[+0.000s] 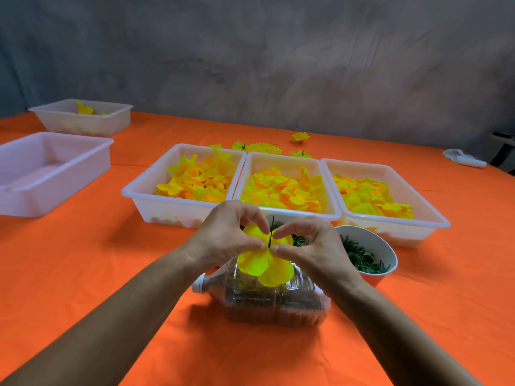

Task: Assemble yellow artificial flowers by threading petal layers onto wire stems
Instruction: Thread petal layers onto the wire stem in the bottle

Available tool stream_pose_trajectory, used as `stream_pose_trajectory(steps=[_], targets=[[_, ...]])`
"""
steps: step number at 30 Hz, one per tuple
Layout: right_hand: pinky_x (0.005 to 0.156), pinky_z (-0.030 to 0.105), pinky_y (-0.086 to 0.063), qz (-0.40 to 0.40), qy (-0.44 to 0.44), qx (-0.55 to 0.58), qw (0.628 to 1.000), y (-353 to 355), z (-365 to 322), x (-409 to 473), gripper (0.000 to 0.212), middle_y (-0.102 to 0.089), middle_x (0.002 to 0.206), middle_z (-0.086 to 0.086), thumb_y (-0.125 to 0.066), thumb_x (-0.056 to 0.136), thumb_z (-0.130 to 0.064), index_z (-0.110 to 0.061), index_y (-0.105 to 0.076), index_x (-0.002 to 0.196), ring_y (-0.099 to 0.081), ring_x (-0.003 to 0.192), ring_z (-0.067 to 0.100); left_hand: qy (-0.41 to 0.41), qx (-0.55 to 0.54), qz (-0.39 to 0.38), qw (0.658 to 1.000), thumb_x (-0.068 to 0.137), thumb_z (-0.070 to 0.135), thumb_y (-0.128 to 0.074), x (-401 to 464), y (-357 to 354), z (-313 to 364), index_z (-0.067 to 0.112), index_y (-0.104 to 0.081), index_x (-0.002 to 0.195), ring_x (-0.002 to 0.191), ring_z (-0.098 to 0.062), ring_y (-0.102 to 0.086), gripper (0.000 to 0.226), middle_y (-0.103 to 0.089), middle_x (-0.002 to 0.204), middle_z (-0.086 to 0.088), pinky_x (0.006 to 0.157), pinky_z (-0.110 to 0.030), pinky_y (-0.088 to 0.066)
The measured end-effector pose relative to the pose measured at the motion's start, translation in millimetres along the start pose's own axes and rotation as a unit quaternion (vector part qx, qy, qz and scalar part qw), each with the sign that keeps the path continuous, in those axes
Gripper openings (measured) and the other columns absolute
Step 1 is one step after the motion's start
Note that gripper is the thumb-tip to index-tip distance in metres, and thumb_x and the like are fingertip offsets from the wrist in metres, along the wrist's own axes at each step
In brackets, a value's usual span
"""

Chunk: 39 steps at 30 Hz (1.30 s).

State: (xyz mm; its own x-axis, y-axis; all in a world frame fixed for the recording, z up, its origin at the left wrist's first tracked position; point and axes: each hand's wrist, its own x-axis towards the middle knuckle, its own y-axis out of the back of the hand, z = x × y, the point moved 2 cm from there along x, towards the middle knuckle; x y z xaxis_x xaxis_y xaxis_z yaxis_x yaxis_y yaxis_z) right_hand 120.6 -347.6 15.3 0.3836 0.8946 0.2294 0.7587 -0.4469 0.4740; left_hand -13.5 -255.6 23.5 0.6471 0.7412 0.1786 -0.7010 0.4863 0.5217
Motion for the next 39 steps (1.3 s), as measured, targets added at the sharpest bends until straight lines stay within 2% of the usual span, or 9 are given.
stream_pose_trajectory(steps=[2,5,11,16,21,25,33,36,39], targets=[[0.081,0.016,-0.043,0.004,0.016,-0.026,1.0,-1,2,0,0.019,-0.066,0.093,-0.008,-0.081,0.067,-0.012,-0.029,-0.073,0.07,-0.059,0.097,0.004,-0.02,0.004,-0.003,1.0,0.065,0.002,-0.08,-2,1,0,0.026,-0.073,0.065,0.089,-0.008,-0.061,0.026,-0.066,0.086,0.005,0.085,-0.027,-0.047],[0.082,0.025,-0.046,0.0,0.022,-0.029,0.999,-2,4,0,0.014,-0.064,0.086,-0.013,-0.08,0.069,-0.013,-0.026,-0.075,0.07,-0.06,0.096,0.006,-0.026,-0.011,-0.011,1.0,0.067,0.002,-0.079,-3,2,-4,0.027,-0.075,0.064,0.09,-0.001,-0.06,0.025,-0.066,0.089,0.009,0.087,-0.023,-0.047],[0.081,0.02,-0.048,-0.018,0.002,0.001,1.0,0,6,-1,0.01,-0.067,0.093,-0.011,-0.083,0.067,-0.03,-0.024,-0.077,0.074,-0.059,0.095,-0.002,-0.023,-0.007,-0.013,1.0,0.065,0.022,-0.084,-3,1,-7,0.026,-0.076,0.067,0.096,0.001,-0.059,0.01,-0.065,0.094,0.013,0.086,-0.023,-0.045],[0.081,0.02,-0.048,-0.015,-0.004,0.004,1.0,0,6,-2,0.016,-0.068,0.093,-0.011,-0.083,0.064,-0.036,-0.024,-0.077,0.072,-0.06,0.095,-0.004,-0.059,0.0,0.006,0.998,0.062,0.025,-0.085,-2,-2,-7,0.031,-0.072,0.062,0.087,0.004,-0.059,0.014,-0.063,0.086,0.014,0.079,-0.017,-0.044],[0.083,0.023,-0.047,-0.028,-0.002,-0.009,1.0,1,7,1,0.009,-0.067,0.095,-0.01,-0.084,0.065,-0.029,-0.029,-0.076,0.068,-0.059,0.096,-0.003,-0.092,-0.023,-0.012,0.995,0.063,0.021,-0.084,-1,-3,-13,0.018,-0.076,0.067,0.082,-0.004,-0.062,0.009,-0.064,0.083,0.011,0.077,-0.025,-0.05],[0.08,0.021,-0.042,-0.035,0.007,-0.051,0.998,2,8,5,0.012,-0.066,0.103,-0.008,-0.083,0.068,-0.028,-0.035,-0.073,0.066,-0.057,0.101,0.0,-0.128,-0.049,-0.018,0.99,0.059,0.033,-0.077,1,-4,-17,0.012,-0.076,0.069,0.08,-0.009,-0.063,0.023,-0.065,0.079,0.009,0.076,-0.028,-0.052],[0.091,0.033,-0.049,-0.035,0.004,0.006,0.999,-1,14,3,0.009,-0.07,0.099,-0.002,-0.084,0.067,-0.024,-0.023,-0.077,0.073,-0.062,0.099,0.002,-0.167,-0.036,0.003,0.985,0.065,0.018,-0.083,3,-8,-27,0.02,-0.074,0.066,0.081,-0.012,-0.064,0.01,-0.068,0.078,0.008,0.079,-0.036,-0.052],[0.089,0.028,-0.05,-0.034,-0.011,0.016,0.999,0,14,1,0.008,-0.071,0.096,-0.003,-0.082,0.069,-0.02,-0.018,-0.077,0.076,-0.064,0.095,0.002,-0.143,-0.062,-0.009,0.988,0.065,0.013,-0.083,3,-9,-26,0.019,-0.072,0.064,0.08,-0.014,-0.065,0.012,-0.069,0.078,0.003,0.08,-0.039,-0.053],[0.077,0.019,-0.052,-0.034,-0.033,0.042,0.998,1,14,-2,0.004,-0.073,0.087,-0.002,-0.077,0.075,-0.012,-0.014,-0.077,0.079,-0.067,0.085,0.004,-0.106,-0.101,-0.024,0.989,0.066,0.005,-0.083,4,-10,-27,0.012,-0.071,0.067,0.084,-0.022,-0.066,0.014,-0.069,0.081,-0.006,0.089,-0.049,-0.049]])
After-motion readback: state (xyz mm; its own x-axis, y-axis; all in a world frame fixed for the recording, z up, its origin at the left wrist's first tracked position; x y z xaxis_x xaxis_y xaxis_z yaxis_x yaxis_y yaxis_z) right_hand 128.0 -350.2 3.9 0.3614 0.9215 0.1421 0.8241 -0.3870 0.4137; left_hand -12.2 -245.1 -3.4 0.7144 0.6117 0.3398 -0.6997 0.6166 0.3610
